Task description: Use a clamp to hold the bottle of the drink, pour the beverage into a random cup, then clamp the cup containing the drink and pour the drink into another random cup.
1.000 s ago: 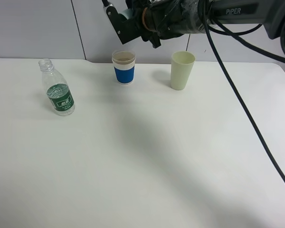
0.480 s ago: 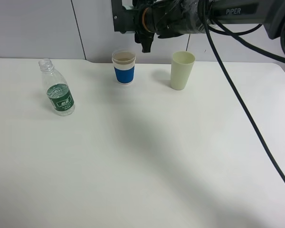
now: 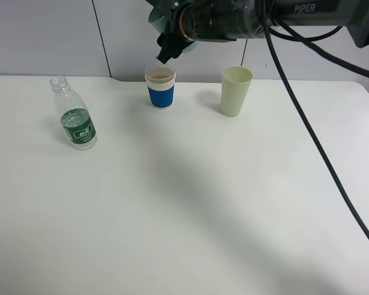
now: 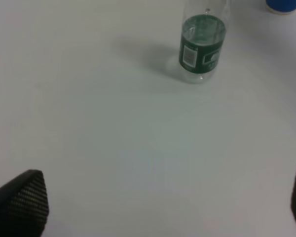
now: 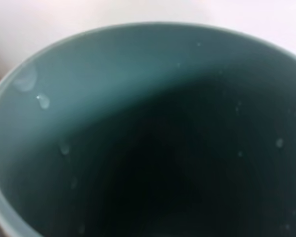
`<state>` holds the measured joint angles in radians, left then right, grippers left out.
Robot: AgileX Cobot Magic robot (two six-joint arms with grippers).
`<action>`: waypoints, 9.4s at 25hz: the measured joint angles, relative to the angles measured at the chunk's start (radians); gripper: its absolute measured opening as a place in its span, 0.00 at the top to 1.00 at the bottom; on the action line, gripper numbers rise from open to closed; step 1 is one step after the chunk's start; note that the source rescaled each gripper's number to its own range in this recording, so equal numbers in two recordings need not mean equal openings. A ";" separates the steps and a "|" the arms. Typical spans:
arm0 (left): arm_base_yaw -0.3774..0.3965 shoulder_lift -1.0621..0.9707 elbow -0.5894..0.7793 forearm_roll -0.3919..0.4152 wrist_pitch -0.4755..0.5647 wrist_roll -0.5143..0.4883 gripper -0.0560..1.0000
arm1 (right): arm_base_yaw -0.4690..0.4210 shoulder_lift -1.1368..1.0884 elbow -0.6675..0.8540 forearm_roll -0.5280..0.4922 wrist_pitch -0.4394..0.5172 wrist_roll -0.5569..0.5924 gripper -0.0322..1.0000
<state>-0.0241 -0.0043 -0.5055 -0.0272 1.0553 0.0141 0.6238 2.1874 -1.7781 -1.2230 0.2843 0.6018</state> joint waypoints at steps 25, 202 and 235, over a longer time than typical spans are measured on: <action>0.000 0.000 0.000 0.000 0.000 0.000 0.00 | 0.161 -0.201 0.245 1.001 -0.158 -0.656 0.97; 0.000 0.000 0.000 0.000 0.000 0.000 0.00 | -0.707 -1.870 0.935 1.043 0.725 -0.472 0.25; 0.000 0.000 0.000 0.000 0.000 0.000 0.00 | -0.707 -2.191 1.275 1.195 0.784 -0.559 0.25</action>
<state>-0.0241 -0.0043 -0.5055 -0.0272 1.0553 0.0141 -0.0834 -0.0034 -0.5035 -0.0280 1.0682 0.0429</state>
